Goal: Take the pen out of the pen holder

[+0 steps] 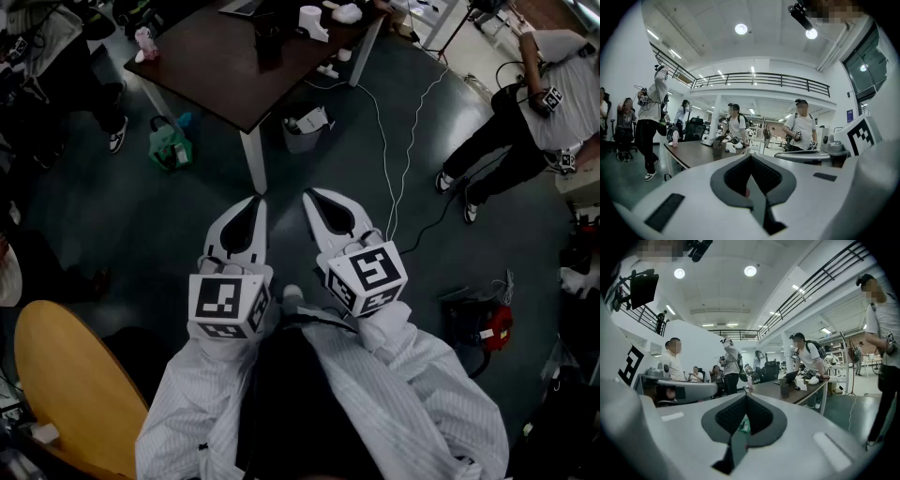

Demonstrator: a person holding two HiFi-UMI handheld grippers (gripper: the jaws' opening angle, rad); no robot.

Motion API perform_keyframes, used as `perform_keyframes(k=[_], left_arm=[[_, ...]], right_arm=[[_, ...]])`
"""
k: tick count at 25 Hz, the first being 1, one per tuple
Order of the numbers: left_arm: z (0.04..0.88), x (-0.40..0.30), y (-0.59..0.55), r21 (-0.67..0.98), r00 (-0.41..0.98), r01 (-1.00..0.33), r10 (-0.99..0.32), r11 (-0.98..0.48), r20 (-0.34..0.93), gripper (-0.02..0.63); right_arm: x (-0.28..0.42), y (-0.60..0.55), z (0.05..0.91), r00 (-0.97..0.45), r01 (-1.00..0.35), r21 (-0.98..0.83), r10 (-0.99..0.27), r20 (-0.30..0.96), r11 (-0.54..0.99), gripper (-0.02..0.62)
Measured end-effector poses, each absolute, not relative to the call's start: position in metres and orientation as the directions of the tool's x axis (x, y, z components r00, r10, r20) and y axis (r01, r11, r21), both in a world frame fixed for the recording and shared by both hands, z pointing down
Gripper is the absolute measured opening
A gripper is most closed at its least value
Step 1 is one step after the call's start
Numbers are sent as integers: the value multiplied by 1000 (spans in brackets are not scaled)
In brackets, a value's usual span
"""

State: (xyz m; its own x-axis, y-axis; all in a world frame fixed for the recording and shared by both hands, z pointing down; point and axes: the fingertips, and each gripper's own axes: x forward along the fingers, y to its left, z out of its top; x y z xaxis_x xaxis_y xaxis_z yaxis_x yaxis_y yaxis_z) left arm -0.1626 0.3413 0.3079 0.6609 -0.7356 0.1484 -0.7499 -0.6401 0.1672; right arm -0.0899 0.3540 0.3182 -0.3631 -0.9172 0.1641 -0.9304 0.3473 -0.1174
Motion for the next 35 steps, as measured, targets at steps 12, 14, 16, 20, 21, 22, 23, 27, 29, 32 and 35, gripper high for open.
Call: perform_keyframes(k=[12,14,16,20,21,22,23,27,29,32,35], left_arm=[[305,-141,335,171,656,-754,-740,-635,147,5],[304,-135,333,168,658,-752,-739,-637,144,5],[304,-130,333,168,657,-753,-741,-636,141,5],[307,-122,328,173,655,-755,-742,-633,143,5],[309,-121,326,178,654,-755,-742,-631,147,5],[311,-119,323,184,653,-756,-742,-628,153,5],[314,-117,319,189,652,-757,-741,-626,159,5],[329,-114,288,207,651,-758,-738,-618,180,5],[337,-115,264,209,647,-761,-739,-614,188,5],[344,-115,219,208,649,-760,-736,-616,192,5],[343,-111,170,199,659,-751,-727,-629,192,5]], right_arm=[[-74,352,314,-376,-924,-138,-913,156,357,1],[-69,350,310,-377,-923,-138,-915,144,358,2],[-65,351,309,-379,-922,-138,-915,136,362,2],[-59,349,313,-385,-920,-136,-912,140,367,2],[-58,348,315,-385,-920,-135,-912,142,368,2],[-57,345,318,-386,-920,-135,-910,147,368,2],[-56,342,322,-387,-919,-138,-909,156,368,2],[-50,311,337,-388,-918,-163,-902,188,361,2],[-49,287,343,-387,-918,-166,-902,193,359,2],[-47,244,350,-380,-921,-163,-905,191,353,2],[-46,196,346,-378,-922,-160,-908,182,352,2]])
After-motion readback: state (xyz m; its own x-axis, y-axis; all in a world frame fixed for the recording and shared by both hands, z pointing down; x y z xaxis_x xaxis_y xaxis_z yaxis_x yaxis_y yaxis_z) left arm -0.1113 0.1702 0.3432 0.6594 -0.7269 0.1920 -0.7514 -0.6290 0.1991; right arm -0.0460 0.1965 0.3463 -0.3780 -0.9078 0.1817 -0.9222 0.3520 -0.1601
